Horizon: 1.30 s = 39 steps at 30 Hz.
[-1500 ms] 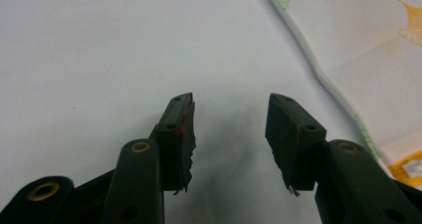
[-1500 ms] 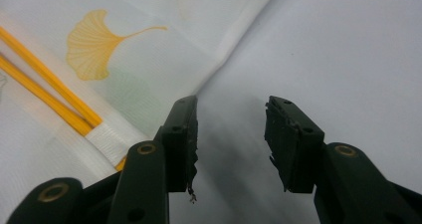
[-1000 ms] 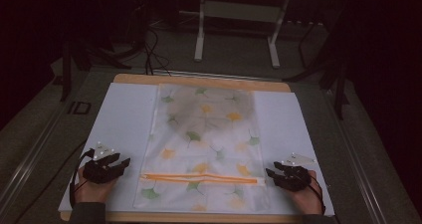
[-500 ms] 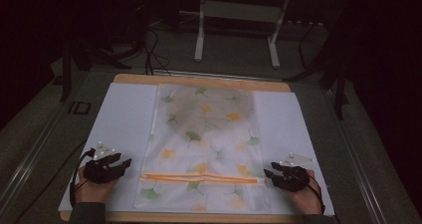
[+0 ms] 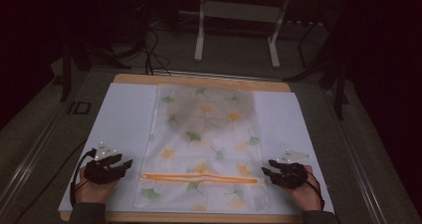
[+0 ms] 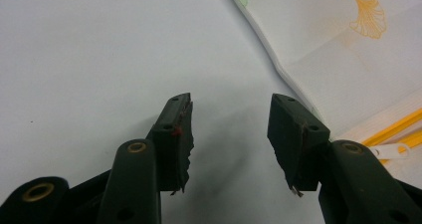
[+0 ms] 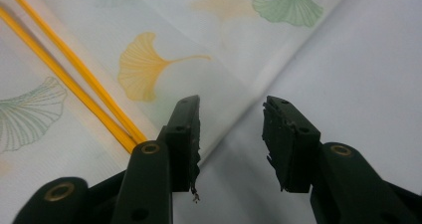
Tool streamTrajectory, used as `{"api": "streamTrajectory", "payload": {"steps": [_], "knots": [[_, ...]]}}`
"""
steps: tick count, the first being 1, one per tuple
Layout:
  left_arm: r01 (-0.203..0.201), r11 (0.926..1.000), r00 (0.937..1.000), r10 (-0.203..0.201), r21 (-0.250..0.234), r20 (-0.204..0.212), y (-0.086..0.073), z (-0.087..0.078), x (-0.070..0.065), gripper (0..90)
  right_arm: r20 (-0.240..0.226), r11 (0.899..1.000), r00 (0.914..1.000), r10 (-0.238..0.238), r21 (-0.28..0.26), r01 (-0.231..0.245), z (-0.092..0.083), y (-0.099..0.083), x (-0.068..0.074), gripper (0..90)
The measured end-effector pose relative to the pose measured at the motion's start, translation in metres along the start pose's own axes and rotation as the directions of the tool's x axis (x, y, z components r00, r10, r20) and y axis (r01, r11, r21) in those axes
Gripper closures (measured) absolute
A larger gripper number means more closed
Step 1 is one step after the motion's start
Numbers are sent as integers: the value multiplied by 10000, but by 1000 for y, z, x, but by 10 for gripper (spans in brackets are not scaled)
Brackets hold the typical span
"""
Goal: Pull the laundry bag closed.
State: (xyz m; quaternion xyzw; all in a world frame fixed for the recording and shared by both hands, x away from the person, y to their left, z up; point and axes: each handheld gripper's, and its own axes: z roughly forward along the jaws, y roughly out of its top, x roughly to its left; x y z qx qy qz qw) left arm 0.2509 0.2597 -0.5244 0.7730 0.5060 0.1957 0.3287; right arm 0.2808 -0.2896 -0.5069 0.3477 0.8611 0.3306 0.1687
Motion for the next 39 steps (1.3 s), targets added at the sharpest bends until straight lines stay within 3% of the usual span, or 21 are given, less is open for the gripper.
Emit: {"api": "streamTrajectory", "payload": {"steps": [5, 26, 39], "knots": [[-43, 10000, 10000, 42, 52, 73, 0, 1, 0, 535, -396, 9997, 9989, -250, 35, 251, 1, 9, 3, 583], [-153, 9998, 9997, 150, 156, 214, -1, 2, -1, 566, -1063, 9949, 9900, -928, 304, 965, 16, 26, 24, 581], [-166, 9996, 9996, 162, 206, 217, -1, 2, -1, 567, -1358, 9858, 9783, -1566, 399, 1633, 22, 43, 39, 578]]}}
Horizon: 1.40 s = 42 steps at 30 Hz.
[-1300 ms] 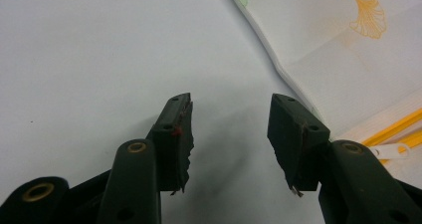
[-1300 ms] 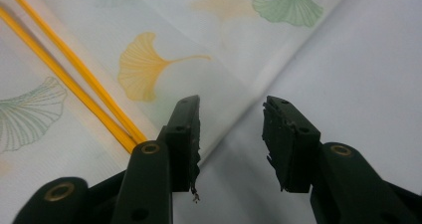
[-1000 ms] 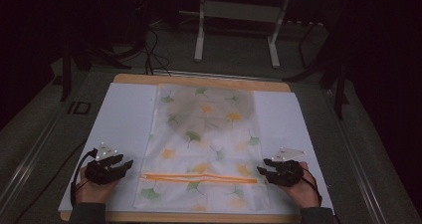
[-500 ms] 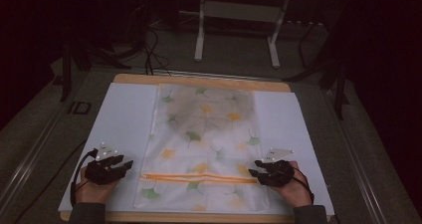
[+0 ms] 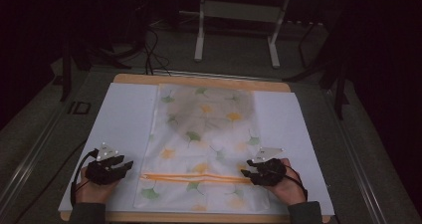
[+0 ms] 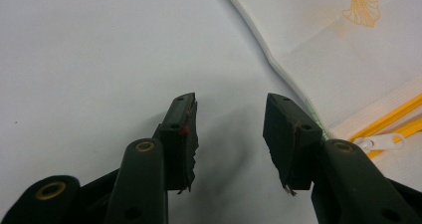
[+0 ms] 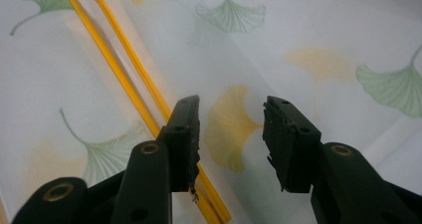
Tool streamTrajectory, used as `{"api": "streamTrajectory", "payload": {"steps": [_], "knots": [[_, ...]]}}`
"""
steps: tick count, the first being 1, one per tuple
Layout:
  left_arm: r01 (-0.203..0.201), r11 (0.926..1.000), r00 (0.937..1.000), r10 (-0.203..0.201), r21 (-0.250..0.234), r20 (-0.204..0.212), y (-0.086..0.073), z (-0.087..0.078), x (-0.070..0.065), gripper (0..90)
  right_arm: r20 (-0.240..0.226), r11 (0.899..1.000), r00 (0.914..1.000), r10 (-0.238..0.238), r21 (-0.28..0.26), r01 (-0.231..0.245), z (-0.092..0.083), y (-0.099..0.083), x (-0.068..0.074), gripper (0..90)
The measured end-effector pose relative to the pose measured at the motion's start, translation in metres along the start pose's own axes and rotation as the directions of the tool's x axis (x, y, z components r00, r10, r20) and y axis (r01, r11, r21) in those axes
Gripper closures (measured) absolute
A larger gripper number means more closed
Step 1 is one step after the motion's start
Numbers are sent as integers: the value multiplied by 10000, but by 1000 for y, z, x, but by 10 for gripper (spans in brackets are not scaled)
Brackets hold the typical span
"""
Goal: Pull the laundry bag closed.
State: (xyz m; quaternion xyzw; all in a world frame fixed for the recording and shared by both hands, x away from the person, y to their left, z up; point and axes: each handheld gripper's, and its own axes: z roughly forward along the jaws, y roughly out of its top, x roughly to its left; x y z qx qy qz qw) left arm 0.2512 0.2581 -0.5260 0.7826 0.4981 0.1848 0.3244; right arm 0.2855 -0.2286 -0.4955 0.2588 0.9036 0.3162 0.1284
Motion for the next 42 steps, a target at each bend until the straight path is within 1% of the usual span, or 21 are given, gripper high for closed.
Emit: {"api": "streamTrajectory", "payload": {"steps": [2, 3, 6, 7, 12, 18, 24, 32, 34, 42], "knots": [[-5, 10000, 10000, 5, 11, -16, 0, 0, 0, 568, -22, 10000, 10000, -20, -13, 20, 0, 2, 1, 577], [-8, 10000, 10000, 8, 33, -21, 0, 0, 0, 569, -64, 9999, 9999, -146, -31, 146, 1, 7, 3, 577], [-3, 10000, 10000, 3, 29, -15, 0, 0, 1, 570, -85, 9997, 9997, -234, -18, 234, 3, 9, 4, 577], [2, 10000, 10000, -2, 31, -20, 0, 0, 1, 570, -152, 9994, 9993, -344, 10, 344, 5, 13, 7, 576], [19, 10000, 10000, -19, 43, -13, -1, -1, 2, 571, -251, 9989, 9986, -459, 69, 461, 8, 18, 11, 575], [5, 10000, 10000, -6, 63, 25, -1, -1, 2, 576, -368, 9973, 9967, -730, 96, 734, 12, 26, 16, 574], [-64, 9998, 10000, 64, 211, -5, -1, 0, 2, 577, -458, 9960, 9952, -870, 180, 879, 15, 33, 20, 565], [-56, 9998, 10000, 56, 204, 0, -1, 0, 2, 577, -596, 9928, 9913, -1176, 157, 1188, 19, 43, 26, 565], [-40, 9998, 10000, 40, 186, 2, -1, 0, 2, 577, -685, 9916, 9896, -1263, 177, 1277, 22, 47, 29, 563], [-54, 9998, 10000, 55, 205, -10, -1, 0, 2, 577, -777, 9878, 9853, -1524, 210, 1544, 27, 55, 36, 552]]}}
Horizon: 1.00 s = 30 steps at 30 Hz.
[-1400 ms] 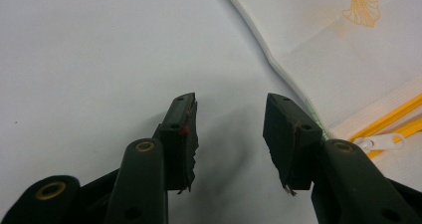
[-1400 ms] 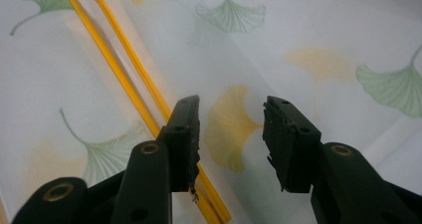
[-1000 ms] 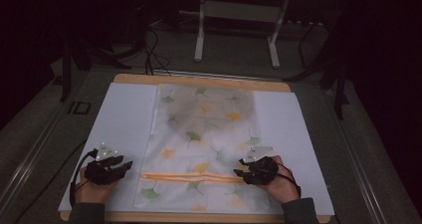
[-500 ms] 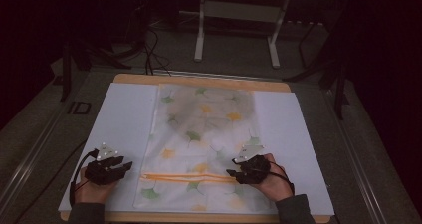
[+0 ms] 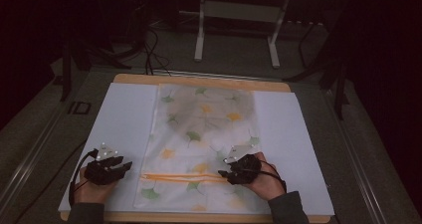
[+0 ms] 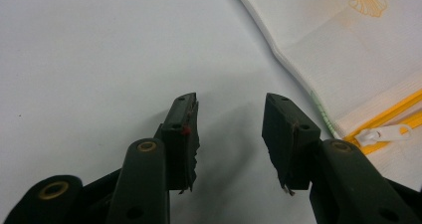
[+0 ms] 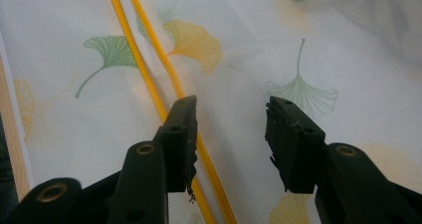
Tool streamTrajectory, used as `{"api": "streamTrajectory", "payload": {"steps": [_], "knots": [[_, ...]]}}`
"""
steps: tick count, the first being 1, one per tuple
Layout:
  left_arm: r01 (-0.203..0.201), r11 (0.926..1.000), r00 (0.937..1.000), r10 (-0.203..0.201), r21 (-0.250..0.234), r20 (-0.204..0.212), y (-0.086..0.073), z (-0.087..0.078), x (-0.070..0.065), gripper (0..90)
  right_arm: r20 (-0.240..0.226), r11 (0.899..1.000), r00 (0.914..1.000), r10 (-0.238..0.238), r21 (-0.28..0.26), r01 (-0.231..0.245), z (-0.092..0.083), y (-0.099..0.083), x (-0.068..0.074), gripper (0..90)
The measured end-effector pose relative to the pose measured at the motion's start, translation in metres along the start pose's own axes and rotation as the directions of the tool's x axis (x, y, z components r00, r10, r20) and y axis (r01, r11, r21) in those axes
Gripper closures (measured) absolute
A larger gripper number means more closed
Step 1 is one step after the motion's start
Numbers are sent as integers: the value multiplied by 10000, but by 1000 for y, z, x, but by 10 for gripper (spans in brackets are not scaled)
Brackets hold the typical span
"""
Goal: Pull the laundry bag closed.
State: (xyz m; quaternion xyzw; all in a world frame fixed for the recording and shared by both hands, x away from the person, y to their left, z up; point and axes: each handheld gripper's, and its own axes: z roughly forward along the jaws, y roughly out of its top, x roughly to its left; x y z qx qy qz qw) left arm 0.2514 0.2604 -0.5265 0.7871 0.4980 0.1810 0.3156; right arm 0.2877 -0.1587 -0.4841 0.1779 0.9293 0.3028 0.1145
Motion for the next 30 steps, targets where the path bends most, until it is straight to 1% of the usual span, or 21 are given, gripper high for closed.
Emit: {"api": "streamTrajectory", "payload": {"steps": [4, 6, 11, 30], "knots": [[-80, 9998, 9999, 79, 182, 67, 0, 2, 0, 580, -50, 10000, 10000, -9, -35, 9, 2, 4, 1, 551], [-80, 9998, 9999, 79, 182, 67, 0, 2, 0, 581, -59, 10000, 10000, 32, -60, -33, 2, 5, 2, 551], [-111, 9998, 9999, 110, 155, 103, 0, 1, 0, 582, -178, 9999, 9997, -146, -12, 146, 6, 12, 4, 550], [-88, 9998, 9999, 86, 189, 147, 0, 1, 1, 582, -674, 9987, 9964, -515, 19, 517, 23, 34, 15, 525]]}}
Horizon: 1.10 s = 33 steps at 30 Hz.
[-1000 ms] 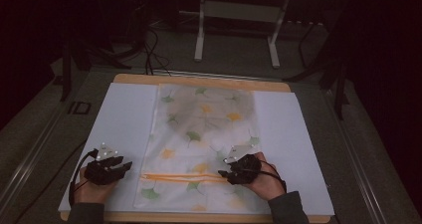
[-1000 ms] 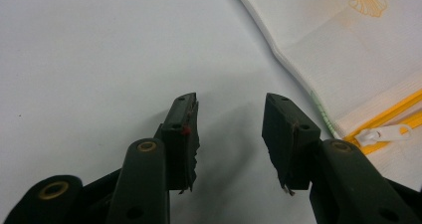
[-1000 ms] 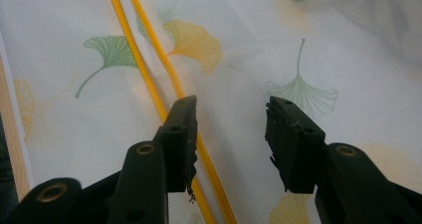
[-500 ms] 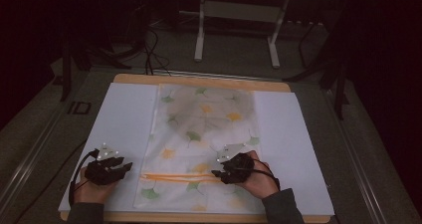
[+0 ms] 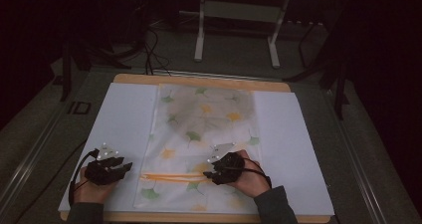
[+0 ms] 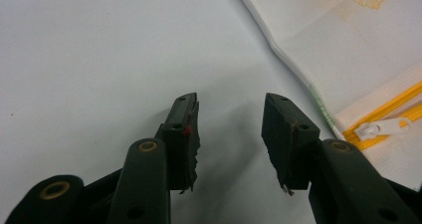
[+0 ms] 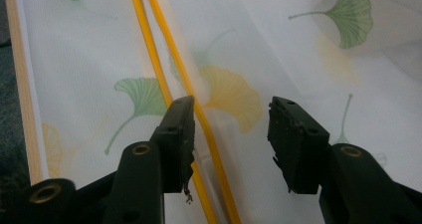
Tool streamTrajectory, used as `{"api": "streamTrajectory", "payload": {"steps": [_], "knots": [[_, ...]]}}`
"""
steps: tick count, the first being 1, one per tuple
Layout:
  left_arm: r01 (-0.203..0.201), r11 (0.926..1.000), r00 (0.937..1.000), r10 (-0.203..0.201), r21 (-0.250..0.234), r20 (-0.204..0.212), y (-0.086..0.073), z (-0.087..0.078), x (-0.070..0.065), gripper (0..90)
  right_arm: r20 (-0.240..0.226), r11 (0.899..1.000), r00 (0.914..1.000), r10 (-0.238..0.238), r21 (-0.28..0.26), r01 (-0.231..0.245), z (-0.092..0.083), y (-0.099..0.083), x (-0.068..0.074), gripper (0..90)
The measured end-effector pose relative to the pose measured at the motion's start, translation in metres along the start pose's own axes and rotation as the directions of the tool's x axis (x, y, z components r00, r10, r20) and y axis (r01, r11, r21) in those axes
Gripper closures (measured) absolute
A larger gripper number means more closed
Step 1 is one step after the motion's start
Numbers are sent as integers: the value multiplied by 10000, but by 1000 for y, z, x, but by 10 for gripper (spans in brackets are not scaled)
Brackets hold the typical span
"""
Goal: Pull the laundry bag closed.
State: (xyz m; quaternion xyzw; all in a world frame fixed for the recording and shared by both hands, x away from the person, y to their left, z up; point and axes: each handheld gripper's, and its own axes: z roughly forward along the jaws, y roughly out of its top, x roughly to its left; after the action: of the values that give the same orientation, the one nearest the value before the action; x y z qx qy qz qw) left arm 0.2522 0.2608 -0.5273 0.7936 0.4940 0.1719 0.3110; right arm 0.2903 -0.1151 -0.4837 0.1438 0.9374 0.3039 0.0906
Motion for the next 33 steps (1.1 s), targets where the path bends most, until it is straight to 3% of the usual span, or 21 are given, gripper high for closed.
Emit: {"api": "streamTrajectory", "payload": {"steps": [33], "knots": [[-164, 9999, 9999, 164, -2, -15, 0, -2, 1, 588, -570, 9982, 9966, -597, -148, 589, 31, 39, 22, 502]]}}
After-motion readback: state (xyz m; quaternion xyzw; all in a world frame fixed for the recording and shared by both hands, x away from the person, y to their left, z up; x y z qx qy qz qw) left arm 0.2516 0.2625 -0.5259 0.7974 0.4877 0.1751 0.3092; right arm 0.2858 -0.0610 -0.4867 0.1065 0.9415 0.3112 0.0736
